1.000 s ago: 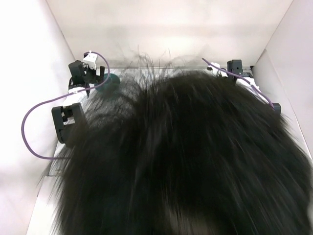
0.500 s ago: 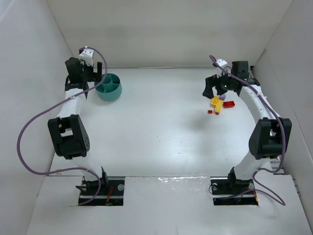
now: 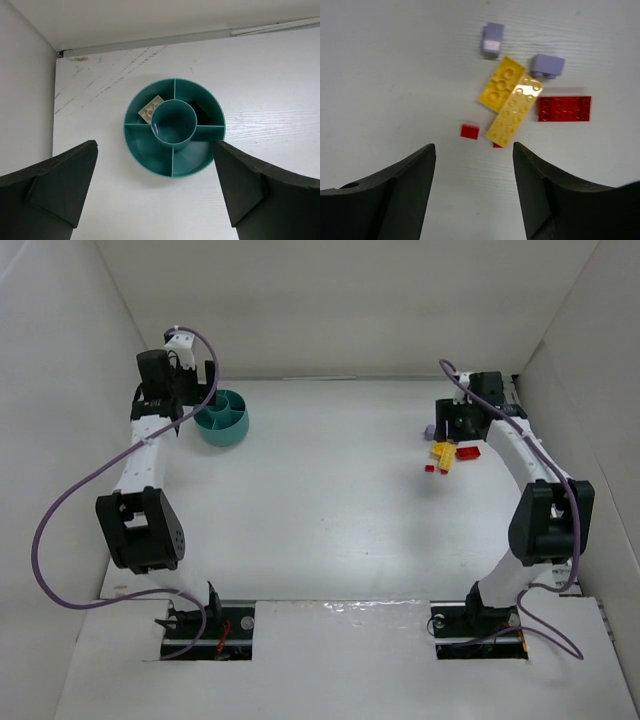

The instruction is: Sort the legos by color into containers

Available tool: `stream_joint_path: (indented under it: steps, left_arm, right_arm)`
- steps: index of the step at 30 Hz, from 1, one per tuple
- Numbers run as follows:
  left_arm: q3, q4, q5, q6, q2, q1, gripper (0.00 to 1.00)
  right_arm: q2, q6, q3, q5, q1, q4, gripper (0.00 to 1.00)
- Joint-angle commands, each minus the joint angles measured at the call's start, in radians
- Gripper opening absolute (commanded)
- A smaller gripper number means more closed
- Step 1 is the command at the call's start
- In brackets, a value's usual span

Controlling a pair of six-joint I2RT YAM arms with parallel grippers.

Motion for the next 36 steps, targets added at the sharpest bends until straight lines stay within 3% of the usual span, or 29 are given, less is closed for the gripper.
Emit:
stream_joint_path:
  steps: [1,5,9,15,36]
  left_arm:
    - [0.007,-0.035,0.011,-0.037,-0.073,-0.016,1.00]
    - [-0.012,-0.035,0.034,-0.014,-0.096,-0.028,1.00]
    - [0.019,-0.056,-0.003,-0.048,-0.070,-0.037,1.00]
    - [0.065,-0.067,-0.033,-0.048,-0.035,-0.037,1.00]
    - [0.122,-0.067,-0.043,-0.039,0.039,-0.037,1.00]
  right_arm:
    - [0.046,0.063,0.071,0.137,-0.065,0.005,0.68]
    - [0.138,0.039,0.117,0.201,-0.074,0.072,0.67]
    - [0.301,0.063,0.293,0.250,-0.074,0.036,0.63]
    - [0.415,0.098,0.376,0.275,-0.074,0.026,0.62]
    - [0.499,0.121,0.452,0.292,-0.084,-0.081,0.62]
